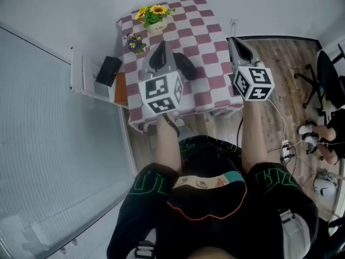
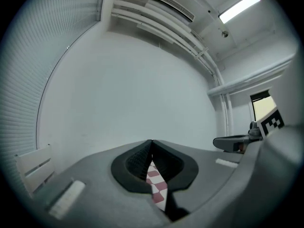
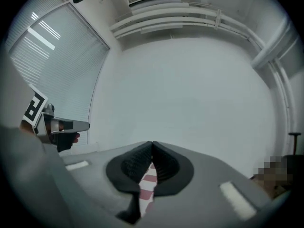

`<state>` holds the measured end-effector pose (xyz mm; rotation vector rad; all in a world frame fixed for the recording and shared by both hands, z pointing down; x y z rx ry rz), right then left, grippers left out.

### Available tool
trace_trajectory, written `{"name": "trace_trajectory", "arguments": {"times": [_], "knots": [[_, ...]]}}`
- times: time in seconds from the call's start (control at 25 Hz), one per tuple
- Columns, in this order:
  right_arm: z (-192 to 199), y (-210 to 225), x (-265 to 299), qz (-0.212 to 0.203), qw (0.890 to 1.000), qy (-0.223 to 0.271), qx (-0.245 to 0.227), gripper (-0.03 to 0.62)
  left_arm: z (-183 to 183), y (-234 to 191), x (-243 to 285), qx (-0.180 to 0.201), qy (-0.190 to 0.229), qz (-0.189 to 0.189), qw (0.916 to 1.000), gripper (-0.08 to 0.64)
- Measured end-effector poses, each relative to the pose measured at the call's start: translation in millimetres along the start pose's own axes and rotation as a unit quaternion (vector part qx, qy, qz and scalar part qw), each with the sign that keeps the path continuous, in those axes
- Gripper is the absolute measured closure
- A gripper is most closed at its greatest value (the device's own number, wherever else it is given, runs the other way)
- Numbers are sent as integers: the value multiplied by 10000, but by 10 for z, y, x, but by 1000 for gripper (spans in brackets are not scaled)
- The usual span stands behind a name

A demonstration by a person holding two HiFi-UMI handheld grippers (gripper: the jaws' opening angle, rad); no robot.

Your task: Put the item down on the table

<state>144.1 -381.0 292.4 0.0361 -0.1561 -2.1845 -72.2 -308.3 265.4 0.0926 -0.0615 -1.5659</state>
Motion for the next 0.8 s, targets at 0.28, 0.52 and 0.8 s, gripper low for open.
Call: {"name": "trace_trajectory", "arguments": {"times": [0.28,0.52,0.8], "knots": [[-169,-80,63,-13,9987,202,-459,589,-9,-162,-23,-101,-12,-409,9991,552],[-192,-49,103,37,9984,274,-498,589,-53,-157,-13,10,32,-367,9993,552],[-200,-109,97,-16,9972,359,-659,589,-90,-194,-40,-105,122,-446,9989,552]]}}
Point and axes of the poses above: the fingertips, and each gripper's own axes: x forward along the fingers, y to its right, z out of its underside, the point moved 3 cm from there along -x, backward along the fingers, and after that the axes turned 8 degrees about x, right-handed, at the moved point
